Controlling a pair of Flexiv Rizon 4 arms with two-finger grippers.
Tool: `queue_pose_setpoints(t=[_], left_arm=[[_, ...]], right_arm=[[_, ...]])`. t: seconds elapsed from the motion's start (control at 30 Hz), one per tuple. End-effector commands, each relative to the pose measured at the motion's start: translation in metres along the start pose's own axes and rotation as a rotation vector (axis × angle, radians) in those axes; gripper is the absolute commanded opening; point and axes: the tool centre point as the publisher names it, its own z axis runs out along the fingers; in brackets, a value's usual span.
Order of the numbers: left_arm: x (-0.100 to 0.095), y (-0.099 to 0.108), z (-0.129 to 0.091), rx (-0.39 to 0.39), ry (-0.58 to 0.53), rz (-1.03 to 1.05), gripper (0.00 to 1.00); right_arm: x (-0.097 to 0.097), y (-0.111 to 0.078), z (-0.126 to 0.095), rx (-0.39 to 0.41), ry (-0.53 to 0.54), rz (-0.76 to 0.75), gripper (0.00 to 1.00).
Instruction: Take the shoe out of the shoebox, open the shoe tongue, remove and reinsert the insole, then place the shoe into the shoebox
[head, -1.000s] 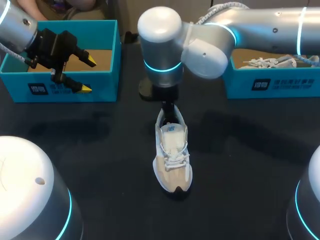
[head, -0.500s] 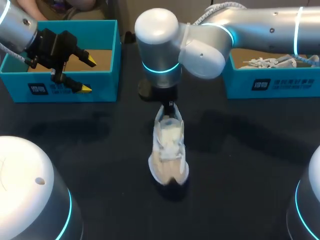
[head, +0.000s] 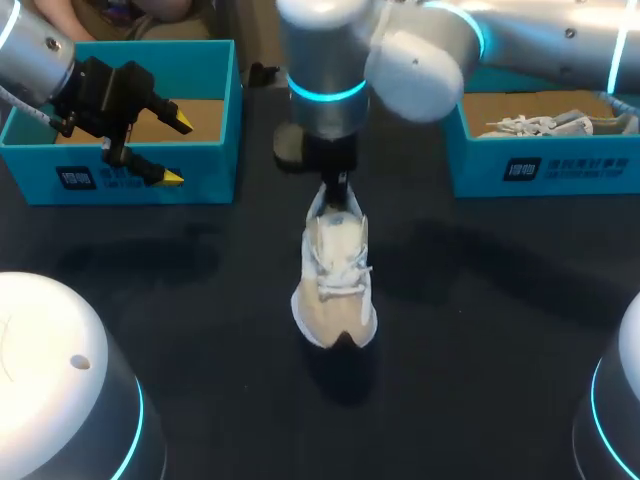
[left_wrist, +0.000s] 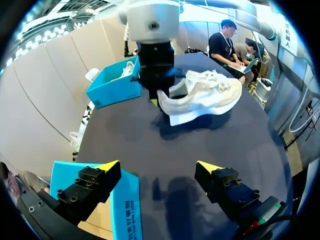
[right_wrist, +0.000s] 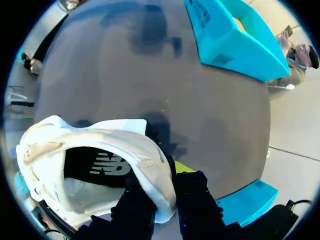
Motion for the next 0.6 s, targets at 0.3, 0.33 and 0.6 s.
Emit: queue_pose_setpoints(t=[0.3, 0.33, 0.6], left_arm=[[0.000, -0.001, 0.000, -0.004, 0.002, -0.001, 1.00], [0.000, -0.001, 0.000, -0.004, 0.002, -0.001, 1.00], [0.000, -0.001, 0.000, -0.004, 0.002, -0.001, 1.00]], right_arm=[[-0.011, -0.020, -0.104, 0.018, -0.002, -0.062, 0.00], [-0.013, -0.021, -0.110, 0.018, -0.003, -0.063, 0.00], [-0.027, -0.034, -0.146, 0.055, -0.040, -0.059, 0.00]])
